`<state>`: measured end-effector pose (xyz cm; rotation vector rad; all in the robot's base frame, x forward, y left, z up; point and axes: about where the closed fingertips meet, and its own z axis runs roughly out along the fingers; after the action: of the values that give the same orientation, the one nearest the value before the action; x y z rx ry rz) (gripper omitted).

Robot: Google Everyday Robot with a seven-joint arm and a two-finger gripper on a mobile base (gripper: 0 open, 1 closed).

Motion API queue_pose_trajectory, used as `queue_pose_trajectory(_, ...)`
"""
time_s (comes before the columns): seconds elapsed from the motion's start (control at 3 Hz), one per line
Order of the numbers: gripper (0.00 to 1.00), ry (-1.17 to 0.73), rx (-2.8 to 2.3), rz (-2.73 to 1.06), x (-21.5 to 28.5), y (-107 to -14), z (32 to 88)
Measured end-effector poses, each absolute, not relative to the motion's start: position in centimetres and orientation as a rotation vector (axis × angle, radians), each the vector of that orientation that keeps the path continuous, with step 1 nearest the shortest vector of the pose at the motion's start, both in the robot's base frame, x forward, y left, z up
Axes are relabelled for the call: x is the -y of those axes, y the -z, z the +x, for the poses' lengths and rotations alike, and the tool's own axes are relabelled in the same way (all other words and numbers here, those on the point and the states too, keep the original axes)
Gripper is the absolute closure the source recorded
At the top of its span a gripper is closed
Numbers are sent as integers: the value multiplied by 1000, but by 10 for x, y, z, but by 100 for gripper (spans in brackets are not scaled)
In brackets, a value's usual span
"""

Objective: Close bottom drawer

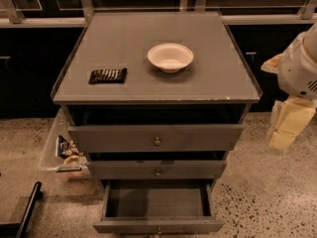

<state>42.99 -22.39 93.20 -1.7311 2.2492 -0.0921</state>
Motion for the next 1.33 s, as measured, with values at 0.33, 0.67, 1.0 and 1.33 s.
queue_pose_trajectory(0.33, 0, 122, -2263, -1751, 234, -887, 421)
queue_pose_trajectory(0.67, 0, 189, -2241, -1795, 241, -838, 413)
queue_pose_trajectory(1.0, 0, 189, -2241, -1795, 241, -838, 413)
queue_pose_trajectory(1.33, 0, 123, -2248, -1780, 236, -809, 415)
